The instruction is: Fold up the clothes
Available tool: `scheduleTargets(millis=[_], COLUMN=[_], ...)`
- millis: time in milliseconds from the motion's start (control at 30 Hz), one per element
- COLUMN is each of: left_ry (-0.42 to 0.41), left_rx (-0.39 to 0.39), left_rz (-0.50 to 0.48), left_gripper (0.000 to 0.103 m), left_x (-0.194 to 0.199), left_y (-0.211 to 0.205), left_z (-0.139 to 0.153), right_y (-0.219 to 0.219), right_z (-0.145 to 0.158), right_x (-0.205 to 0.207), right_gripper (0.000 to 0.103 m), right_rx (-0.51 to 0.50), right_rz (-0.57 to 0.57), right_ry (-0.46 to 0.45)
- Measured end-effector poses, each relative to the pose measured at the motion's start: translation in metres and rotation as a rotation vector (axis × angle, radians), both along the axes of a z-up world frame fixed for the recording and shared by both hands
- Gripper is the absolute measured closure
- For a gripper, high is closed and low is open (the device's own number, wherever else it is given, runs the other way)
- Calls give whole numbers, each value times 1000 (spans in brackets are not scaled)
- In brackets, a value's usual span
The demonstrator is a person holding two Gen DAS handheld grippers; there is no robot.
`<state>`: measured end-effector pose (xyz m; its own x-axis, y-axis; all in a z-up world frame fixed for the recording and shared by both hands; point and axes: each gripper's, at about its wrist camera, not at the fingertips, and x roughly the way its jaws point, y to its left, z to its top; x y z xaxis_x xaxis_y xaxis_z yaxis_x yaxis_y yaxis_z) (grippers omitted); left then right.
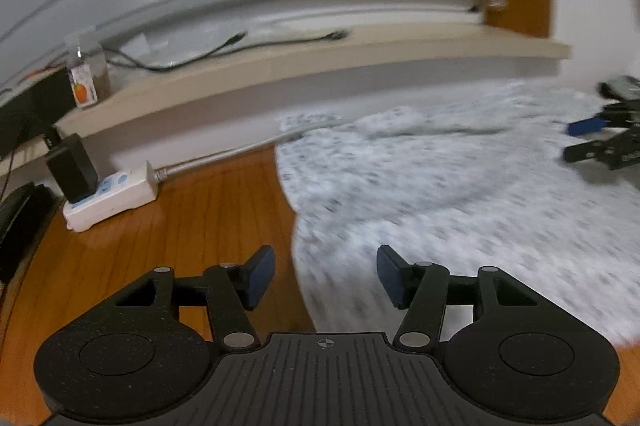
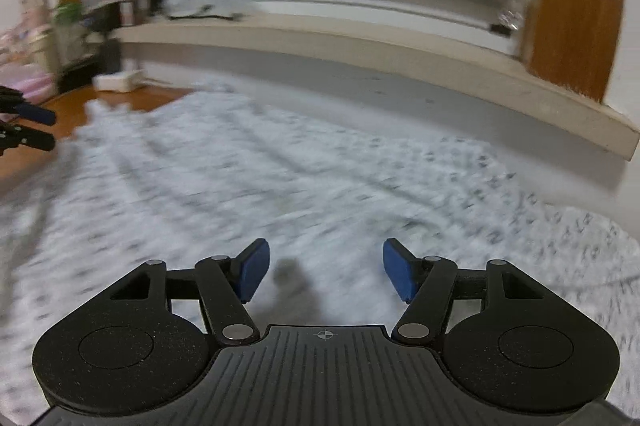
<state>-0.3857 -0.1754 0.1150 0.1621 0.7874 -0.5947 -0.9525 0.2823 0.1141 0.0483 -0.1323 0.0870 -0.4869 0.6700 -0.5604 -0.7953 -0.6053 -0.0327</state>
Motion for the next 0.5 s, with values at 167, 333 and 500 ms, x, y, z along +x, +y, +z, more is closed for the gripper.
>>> scheduleTargets(millis=[167,333,500], left_ry=[-13,-6,6], left_rx=[-6,-26,-46], left_rz=[-82,-134,-170], left_gripper=[58,58,55], left_x=[14,27,36], left_y=[-66,-98,-100], left_z=[1,-3,-11], right_y=[-69,-116,-143], right_z=[17,25,26], right_x=[-27,-63,-88], right_gripper=[51,54,55], right_rx=[-13,-39,-56], right_rz=[142,295,379], right_ry=[-17,-38,-52])
